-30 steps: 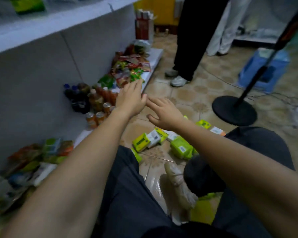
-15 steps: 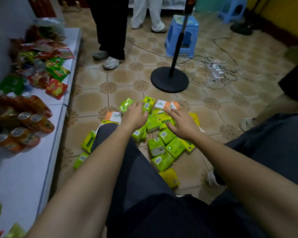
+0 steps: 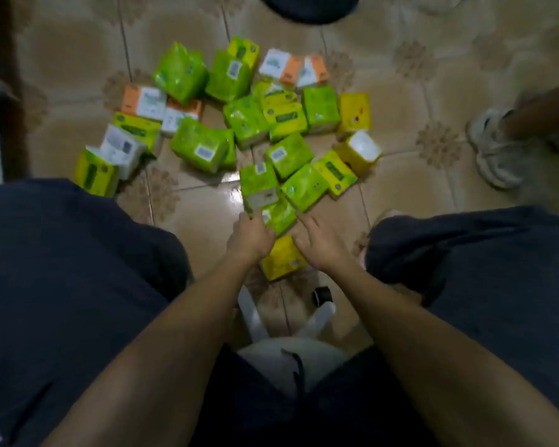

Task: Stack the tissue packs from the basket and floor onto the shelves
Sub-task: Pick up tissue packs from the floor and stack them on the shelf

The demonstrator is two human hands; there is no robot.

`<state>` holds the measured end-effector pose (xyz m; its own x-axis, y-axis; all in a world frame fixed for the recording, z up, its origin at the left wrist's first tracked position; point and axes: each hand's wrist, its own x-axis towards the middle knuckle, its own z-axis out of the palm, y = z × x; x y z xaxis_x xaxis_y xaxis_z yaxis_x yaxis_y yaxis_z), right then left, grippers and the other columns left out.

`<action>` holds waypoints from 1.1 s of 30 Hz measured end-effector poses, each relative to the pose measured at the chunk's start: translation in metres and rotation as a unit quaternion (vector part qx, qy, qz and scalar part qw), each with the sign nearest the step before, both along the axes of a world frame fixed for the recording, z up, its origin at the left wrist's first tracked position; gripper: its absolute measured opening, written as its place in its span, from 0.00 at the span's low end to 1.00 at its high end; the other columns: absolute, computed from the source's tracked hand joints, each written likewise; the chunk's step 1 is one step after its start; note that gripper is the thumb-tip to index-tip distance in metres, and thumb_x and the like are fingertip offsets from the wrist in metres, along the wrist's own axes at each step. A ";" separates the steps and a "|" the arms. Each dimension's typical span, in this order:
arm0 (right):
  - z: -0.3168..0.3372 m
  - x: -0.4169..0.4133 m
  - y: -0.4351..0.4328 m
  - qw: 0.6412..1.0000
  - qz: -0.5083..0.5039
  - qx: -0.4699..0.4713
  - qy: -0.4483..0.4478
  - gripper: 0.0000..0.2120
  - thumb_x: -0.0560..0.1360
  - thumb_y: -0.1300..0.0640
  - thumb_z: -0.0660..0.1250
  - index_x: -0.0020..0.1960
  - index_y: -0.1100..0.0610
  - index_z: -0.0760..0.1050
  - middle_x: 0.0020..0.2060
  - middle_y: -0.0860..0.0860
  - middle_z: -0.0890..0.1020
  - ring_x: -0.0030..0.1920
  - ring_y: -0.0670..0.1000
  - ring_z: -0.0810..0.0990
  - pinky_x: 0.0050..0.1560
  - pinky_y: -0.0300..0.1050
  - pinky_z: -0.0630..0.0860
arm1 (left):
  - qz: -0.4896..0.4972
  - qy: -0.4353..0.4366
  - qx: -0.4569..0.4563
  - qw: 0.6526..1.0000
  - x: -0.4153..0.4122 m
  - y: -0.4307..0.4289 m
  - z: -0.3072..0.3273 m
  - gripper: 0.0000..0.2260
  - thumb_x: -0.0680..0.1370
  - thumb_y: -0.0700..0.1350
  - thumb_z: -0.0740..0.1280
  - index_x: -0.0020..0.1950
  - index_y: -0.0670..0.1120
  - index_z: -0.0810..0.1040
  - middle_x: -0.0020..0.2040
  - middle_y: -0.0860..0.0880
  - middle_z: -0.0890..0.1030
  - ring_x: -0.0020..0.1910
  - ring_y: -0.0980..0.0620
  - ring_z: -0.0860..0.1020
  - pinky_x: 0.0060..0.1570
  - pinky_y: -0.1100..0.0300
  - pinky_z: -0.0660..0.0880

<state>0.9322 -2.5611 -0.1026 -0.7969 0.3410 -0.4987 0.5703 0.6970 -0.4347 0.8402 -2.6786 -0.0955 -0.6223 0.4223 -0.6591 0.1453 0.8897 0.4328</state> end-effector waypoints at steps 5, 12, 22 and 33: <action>-0.072 0.015 0.002 0.994 -0.008 -0.055 -0.092 0.27 0.76 0.51 0.61 0.73 0.57 0.61 0.67 0.59 0.69 0.66 0.60 0.68 0.63 0.52 0.67 | 0.047 -0.083 -0.063 0.993 0.026 0.001 -0.077 0.23 0.78 0.46 0.56 0.72 0.41 0.60 0.66 0.34 0.67 0.64 0.37 0.68 0.60 0.50 0.67; -0.161 0.020 0.005 0.986 -0.084 -0.102 -0.097 0.30 0.75 0.53 0.62 0.74 0.58 0.58 0.68 0.61 0.67 0.68 0.59 0.64 0.67 0.50 0.63 | 0.124 -0.176 -0.050 0.975 0.059 -0.006 -0.171 0.34 0.76 0.52 0.55 0.76 0.38 0.46 0.75 0.36 0.56 0.73 0.38 0.57 0.68 0.54 0.52; -0.136 0.025 -0.014 0.951 -0.240 -0.164 -0.109 0.34 0.76 0.49 0.64 0.75 0.60 0.53 0.70 0.60 0.63 0.70 0.59 0.63 0.65 0.46 0.63 | 0.373 -0.216 0.060 0.900 0.074 -0.015 -0.154 0.36 0.68 0.44 0.69 0.72 0.38 0.58 0.67 0.37 0.69 0.66 0.40 0.69 0.63 0.47 0.70; 0.084 -0.040 -0.073 0.964 -0.153 -0.159 0.151 0.22 0.78 0.52 0.61 0.69 0.62 0.66 0.62 0.63 0.70 0.60 0.56 0.70 0.63 0.45 0.64 | 0.467 -0.021 0.295 0.833 0.031 -0.071 0.065 0.31 0.71 0.61 0.65 0.69 0.46 0.68 0.66 0.44 0.71 0.65 0.47 0.71 0.65 0.54 0.68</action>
